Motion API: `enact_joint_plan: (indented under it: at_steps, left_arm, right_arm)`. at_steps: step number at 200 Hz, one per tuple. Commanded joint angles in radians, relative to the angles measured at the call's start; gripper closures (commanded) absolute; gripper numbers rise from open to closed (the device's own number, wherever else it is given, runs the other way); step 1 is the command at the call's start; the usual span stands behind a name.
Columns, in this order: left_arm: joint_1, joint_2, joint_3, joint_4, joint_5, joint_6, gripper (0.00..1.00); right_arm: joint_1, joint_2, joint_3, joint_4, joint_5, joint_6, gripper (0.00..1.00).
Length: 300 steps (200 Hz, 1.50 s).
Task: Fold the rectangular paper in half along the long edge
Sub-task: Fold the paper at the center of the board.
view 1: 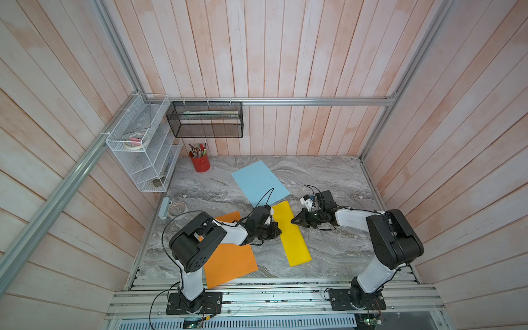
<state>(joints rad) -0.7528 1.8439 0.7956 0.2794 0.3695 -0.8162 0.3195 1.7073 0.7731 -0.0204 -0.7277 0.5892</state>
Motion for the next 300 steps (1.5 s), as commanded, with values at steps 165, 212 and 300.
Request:
enact_joint_plan:
  at_steps: [165, 212, 300]
  left_arm:
    - [-0.005, 0.061, 0.002, -0.085, -0.004, 0.018, 1.00]
    - [-0.006, 0.060, 0.002, -0.086, -0.004, 0.017, 1.00]
    - [-0.008, 0.054, 0.002, -0.103, -0.010, 0.024, 1.00]
  right_arm:
    - [-0.085, -0.056, 0.024, -0.072, -0.030, -0.060, 1.00]
    - [-0.060, 0.071, 0.103, -0.044, -0.026, -0.057, 1.00]
    - [-0.201, 0.098, -0.004, -0.054, 0.022, -0.115, 1.00]
